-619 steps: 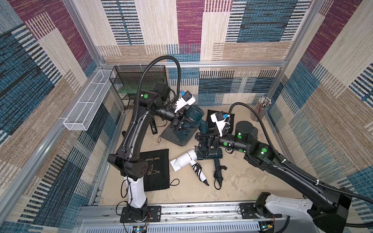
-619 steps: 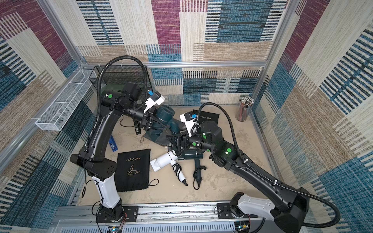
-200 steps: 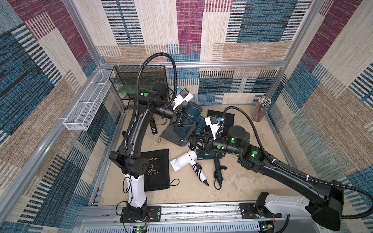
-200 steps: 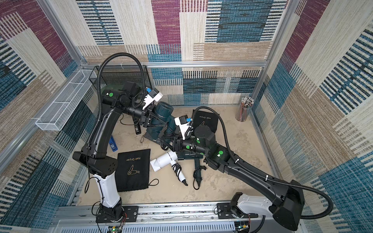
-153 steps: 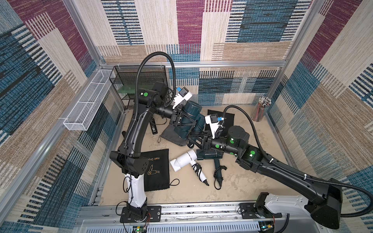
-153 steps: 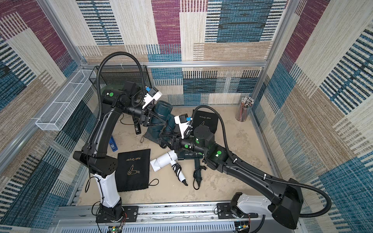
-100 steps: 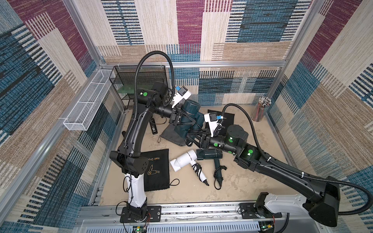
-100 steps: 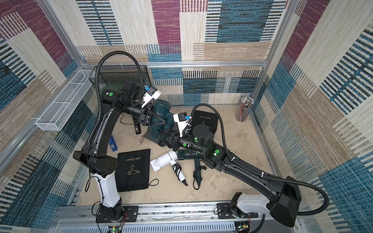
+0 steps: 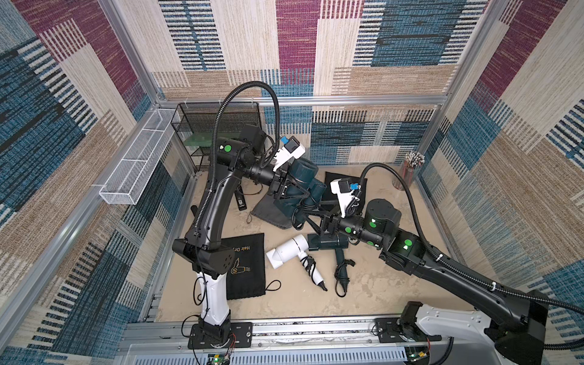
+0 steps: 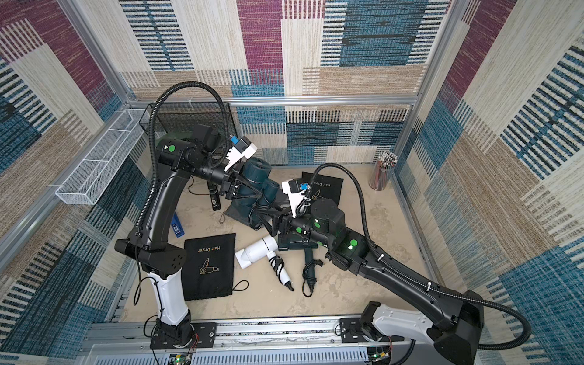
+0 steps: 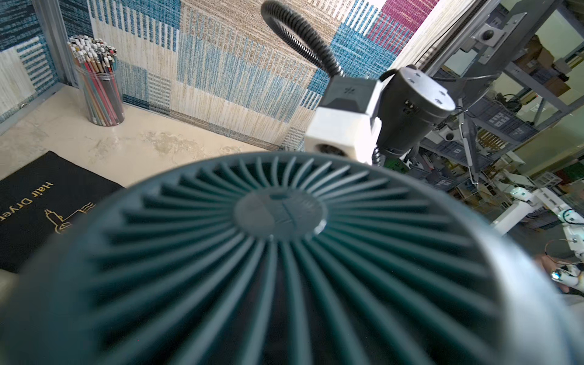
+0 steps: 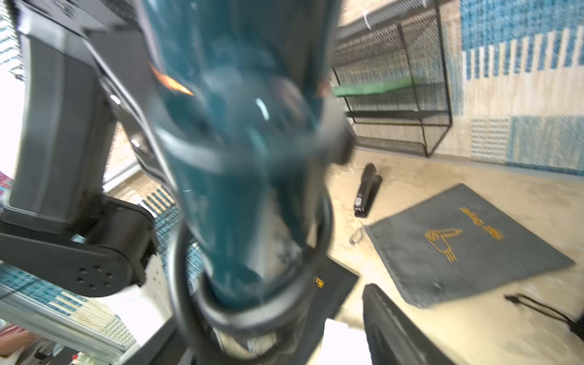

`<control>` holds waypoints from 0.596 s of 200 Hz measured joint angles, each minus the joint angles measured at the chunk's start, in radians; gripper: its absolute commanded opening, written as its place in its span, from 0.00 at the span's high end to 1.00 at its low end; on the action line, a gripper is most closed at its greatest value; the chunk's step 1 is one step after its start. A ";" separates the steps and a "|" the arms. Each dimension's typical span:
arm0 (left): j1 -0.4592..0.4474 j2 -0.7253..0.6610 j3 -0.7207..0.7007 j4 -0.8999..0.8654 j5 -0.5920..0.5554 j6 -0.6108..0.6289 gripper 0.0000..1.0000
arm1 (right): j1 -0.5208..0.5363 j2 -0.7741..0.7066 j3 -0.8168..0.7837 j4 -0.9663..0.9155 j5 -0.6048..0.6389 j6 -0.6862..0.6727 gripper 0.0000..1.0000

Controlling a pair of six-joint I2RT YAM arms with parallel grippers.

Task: Pack away hair dryers
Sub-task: Fold the hair dryer, then adjust the hair dryer.

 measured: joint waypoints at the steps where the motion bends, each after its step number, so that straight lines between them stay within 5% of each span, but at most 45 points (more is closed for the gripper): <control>1: 0.000 0.000 0.000 0.000 0.000 0.000 1.00 | 0.000 -0.001 -0.002 -0.001 0.000 0.000 0.22; 53: -0.002 0.012 0.005 0.000 0.007 -0.023 1.00 | -0.005 -0.062 -0.093 0.039 0.005 0.042 0.16; 119: -0.002 0.031 -0.007 0.000 0.011 -0.032 1.00 | -0.032 0.009 -0.024 0.161 -0.037 0.051 0.16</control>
